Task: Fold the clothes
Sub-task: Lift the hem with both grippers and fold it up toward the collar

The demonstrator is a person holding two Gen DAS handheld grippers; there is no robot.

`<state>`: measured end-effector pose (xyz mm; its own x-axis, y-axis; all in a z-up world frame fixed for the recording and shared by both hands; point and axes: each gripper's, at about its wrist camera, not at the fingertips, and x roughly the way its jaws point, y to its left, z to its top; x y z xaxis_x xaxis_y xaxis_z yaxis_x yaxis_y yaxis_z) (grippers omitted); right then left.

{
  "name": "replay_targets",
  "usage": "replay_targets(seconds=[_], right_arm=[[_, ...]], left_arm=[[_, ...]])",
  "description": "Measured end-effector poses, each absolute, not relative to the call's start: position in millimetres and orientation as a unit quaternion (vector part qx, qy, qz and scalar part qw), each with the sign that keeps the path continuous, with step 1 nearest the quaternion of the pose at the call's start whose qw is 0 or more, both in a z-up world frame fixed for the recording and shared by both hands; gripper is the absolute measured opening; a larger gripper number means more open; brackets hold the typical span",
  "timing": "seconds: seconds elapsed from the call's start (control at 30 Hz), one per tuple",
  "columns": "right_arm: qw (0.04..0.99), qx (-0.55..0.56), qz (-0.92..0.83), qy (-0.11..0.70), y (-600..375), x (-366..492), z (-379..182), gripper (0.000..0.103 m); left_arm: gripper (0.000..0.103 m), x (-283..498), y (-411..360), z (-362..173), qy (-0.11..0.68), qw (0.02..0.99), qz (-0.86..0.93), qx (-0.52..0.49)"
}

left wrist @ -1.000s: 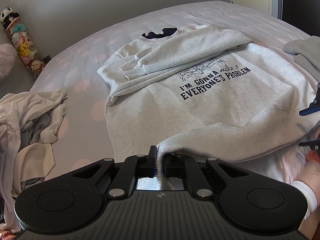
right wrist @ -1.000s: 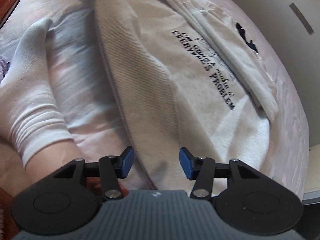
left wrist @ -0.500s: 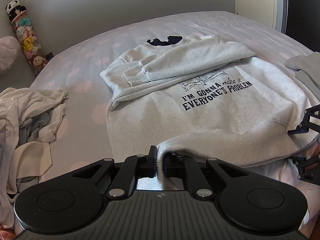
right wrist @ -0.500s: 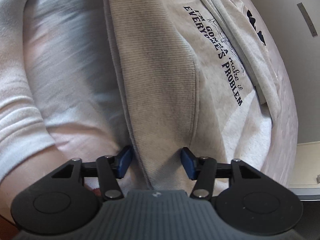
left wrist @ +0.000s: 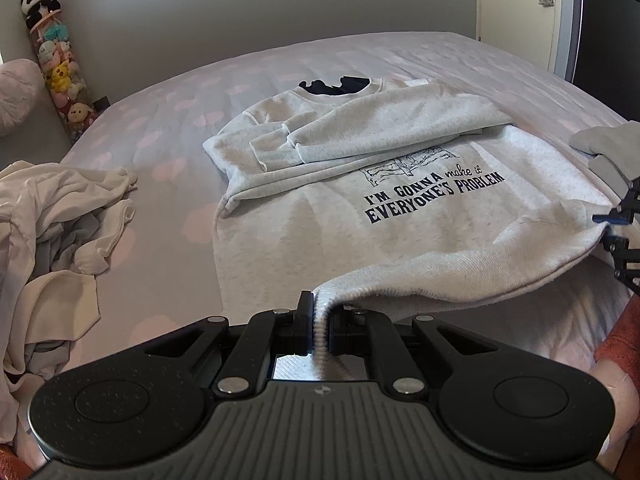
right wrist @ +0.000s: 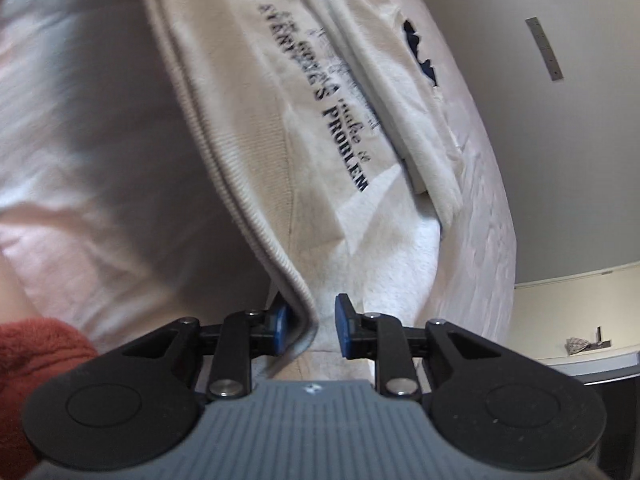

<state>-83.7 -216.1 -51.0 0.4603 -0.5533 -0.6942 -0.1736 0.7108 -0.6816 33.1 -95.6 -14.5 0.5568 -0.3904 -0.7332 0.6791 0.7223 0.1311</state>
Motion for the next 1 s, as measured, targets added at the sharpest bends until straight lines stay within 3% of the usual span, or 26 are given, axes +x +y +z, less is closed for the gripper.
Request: replay_targets(seconds=[0.03,0.57,1.0], right_arm=[[0.784,-0.346,-0.123,0.500,-220.4,-85.4,-47.3,0.006],[0.849,-0.337,-0.183,0.364,-238.2,-93.3,26.5,0.006],[0.842,-0.403,-0.201,0.298,-274.8,-28.5,78.2,0.006]], left_arm=[[0.005,33.3,-94.6,-14.1,0.353,0.859,-0.311,0.203],[0.005,26.1,-97.9,28.4,0.287,0.880,-0.312,0.213],[0.004,98.4,-138.3,75.1,0.255,0.883,-0.314,0.240]])
